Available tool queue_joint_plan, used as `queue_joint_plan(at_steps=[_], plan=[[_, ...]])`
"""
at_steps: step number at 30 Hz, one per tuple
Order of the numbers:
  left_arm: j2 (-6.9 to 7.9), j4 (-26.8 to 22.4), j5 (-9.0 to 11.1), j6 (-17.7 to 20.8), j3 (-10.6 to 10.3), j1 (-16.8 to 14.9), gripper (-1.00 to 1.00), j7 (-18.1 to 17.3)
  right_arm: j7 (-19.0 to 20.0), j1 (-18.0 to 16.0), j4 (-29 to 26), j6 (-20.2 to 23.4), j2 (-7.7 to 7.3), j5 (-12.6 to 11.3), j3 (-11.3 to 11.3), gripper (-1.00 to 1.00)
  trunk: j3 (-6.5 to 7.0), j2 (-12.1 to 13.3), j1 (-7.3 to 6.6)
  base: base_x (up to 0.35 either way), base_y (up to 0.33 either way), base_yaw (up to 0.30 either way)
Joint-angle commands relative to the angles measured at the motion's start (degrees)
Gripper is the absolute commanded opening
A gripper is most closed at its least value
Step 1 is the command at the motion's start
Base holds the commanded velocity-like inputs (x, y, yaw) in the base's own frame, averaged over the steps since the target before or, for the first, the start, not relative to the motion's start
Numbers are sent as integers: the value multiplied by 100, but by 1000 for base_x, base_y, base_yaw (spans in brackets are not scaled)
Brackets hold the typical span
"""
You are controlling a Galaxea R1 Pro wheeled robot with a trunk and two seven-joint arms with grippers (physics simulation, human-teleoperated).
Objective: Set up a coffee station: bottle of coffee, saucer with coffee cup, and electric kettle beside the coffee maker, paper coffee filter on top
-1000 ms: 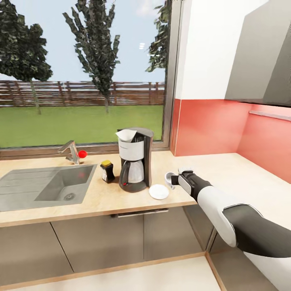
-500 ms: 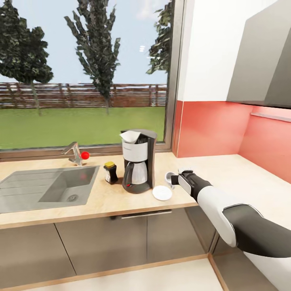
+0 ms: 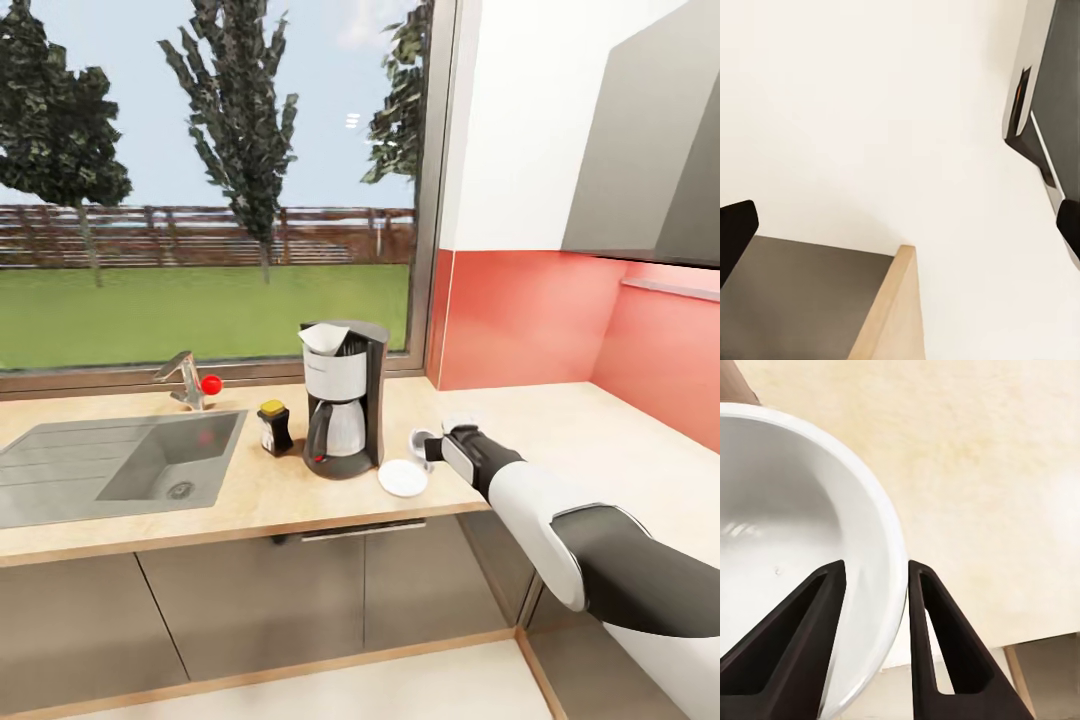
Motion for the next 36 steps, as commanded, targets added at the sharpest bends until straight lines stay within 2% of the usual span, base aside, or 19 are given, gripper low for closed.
queue_joint_plan(at_steps=[1,14,36], plan=[[3,-13,54,-4,-48,5,100,17,-26,-1,15,28,0,-61,47,-100,-5,-6,3,50,32,0],[-9,-11,54,-3,-61,5,100,17,-26,-1,350,4,-20,-53,40,-100,-5,-6,3,44,32,0],[0,-11,54,-3,-54,5,100,17,-9,63,485,11,-9,-52,47,-100,-5,-6,3,48,23,0]])
